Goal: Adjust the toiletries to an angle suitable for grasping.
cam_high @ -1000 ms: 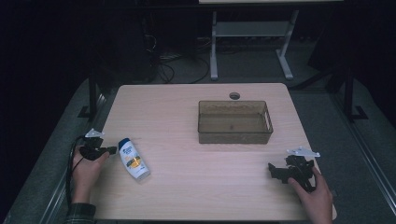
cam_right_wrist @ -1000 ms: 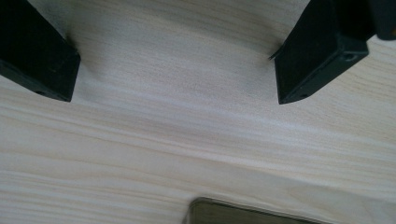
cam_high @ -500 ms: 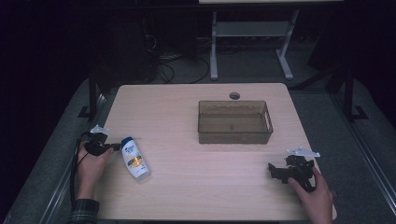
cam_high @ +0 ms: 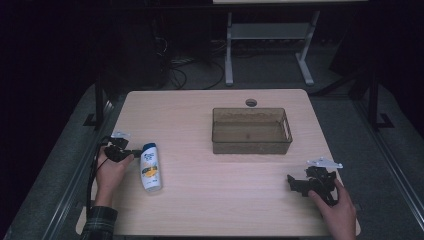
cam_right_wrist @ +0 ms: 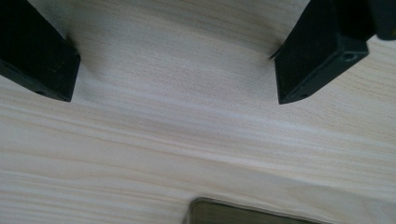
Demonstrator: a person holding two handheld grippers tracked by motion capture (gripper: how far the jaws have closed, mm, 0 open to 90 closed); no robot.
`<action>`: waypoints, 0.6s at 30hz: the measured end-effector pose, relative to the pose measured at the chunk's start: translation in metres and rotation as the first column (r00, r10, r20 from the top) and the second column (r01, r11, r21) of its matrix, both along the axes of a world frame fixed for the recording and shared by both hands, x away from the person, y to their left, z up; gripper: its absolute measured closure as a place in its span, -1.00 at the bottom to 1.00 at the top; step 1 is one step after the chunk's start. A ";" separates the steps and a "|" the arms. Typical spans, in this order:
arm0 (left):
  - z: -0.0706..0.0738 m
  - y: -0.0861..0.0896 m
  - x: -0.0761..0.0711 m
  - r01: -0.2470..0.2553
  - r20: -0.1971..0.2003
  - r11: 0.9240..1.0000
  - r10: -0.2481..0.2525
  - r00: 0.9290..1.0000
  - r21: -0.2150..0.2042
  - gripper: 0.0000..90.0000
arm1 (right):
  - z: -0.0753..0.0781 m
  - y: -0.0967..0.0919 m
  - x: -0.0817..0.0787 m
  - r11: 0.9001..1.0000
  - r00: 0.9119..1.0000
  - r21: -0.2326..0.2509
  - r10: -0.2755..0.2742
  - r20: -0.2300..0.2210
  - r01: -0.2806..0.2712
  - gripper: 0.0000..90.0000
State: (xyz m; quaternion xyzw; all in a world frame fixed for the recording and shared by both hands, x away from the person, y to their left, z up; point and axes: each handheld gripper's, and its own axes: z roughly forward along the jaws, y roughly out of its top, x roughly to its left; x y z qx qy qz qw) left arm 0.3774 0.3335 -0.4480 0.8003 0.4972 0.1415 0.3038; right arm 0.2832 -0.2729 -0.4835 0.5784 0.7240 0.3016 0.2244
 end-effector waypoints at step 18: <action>0.003 -0.050 0.018 0.093 0.005 0.996 -0.093 0.996 -0.014 1.00 | 0.000 0.000 0.000 1.000 1.000 0.000 0.001 0.000 -0.001 -1.00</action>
